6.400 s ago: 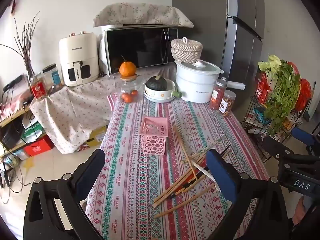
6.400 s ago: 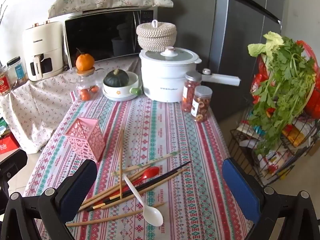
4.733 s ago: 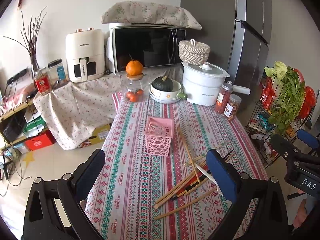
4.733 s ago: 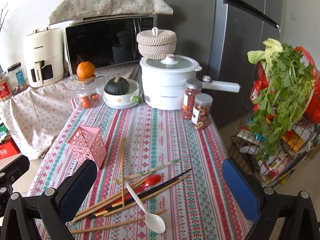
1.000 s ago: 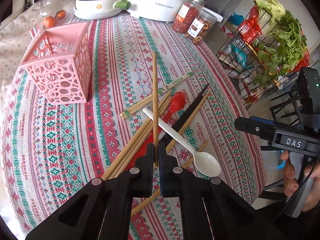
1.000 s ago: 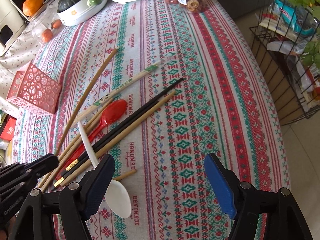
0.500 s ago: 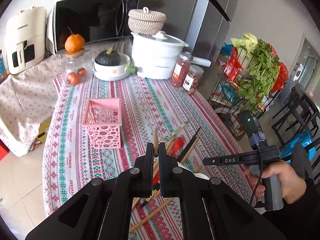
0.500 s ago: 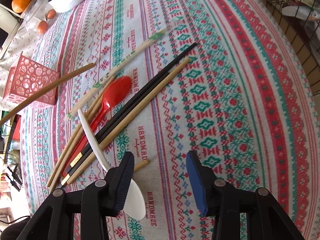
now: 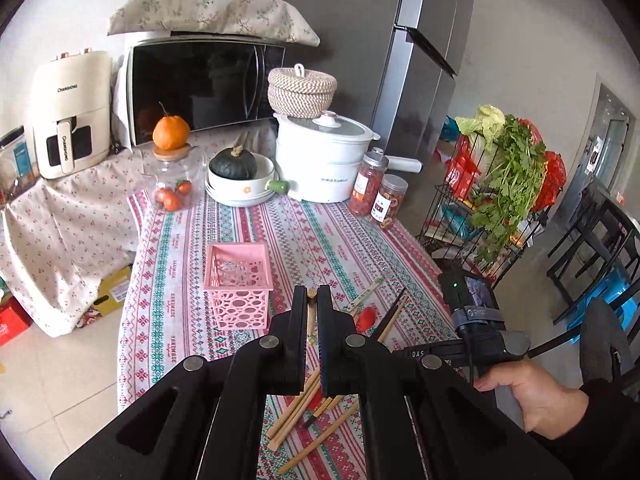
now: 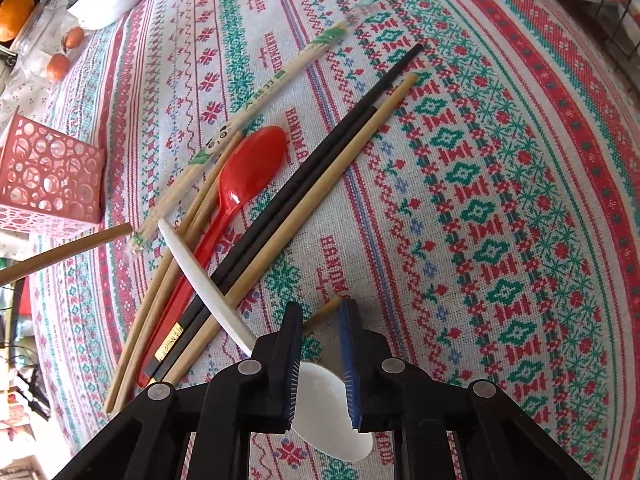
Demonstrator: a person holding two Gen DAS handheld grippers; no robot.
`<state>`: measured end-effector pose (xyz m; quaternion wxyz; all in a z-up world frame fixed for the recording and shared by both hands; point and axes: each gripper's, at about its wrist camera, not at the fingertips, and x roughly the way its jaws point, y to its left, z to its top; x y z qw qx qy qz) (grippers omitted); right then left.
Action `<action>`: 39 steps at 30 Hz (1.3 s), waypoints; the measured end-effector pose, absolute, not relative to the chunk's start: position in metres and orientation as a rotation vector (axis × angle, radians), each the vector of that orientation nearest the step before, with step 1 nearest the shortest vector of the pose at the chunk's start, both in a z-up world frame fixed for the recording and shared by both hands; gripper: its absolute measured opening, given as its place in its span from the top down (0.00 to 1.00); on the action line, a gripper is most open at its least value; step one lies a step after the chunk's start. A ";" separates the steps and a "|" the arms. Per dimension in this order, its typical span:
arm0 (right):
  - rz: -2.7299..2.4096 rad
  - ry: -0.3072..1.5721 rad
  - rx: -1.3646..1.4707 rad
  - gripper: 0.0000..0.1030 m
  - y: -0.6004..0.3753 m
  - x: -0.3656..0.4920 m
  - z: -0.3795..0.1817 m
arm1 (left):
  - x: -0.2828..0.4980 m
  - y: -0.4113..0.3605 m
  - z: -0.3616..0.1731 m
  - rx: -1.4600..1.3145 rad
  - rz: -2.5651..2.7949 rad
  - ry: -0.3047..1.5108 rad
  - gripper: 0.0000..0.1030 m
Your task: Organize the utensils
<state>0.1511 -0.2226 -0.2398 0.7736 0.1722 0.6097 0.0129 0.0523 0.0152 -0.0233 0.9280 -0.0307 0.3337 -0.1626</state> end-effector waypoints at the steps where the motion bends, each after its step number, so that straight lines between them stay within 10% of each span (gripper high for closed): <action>1: 0.011 1.316 0.375 0.83 -0.219 0.152 -0.240 | 0.051 0.017 -0.023 -0.063 -0.332 0.680 0.96; 22: -0.076 1.084 0.413 0.96 -0.253 0.195 -0.231 | 0.050 0.040 -0.016 -0.121 -0.326 0.671 0.96; 28: -0.058 1.090 0.450 0.72 -0.261 0.193 -0.224 | 0.053 0.044 -0.015 -0.132 -0.321 0.676 0.96; 33: -0.087 1.149 0.335 0.71 -0.245 0.190 -0.239 | 0.055 0.043 -0.019 -0.130 -0.310 0.684 0.96; 35: -0.087 1.148 0.276 0.98 -0.237 0.191 -0.238 | 0.056 0.043 -0.021 -0.128 -0.307 0.689 0.96; 39: -0.080 1.135 0.288 0.97 -0.237 0.187 -0.235 | 0.058 0.043 -0.022 -0.131 -0.304 0.691 0.96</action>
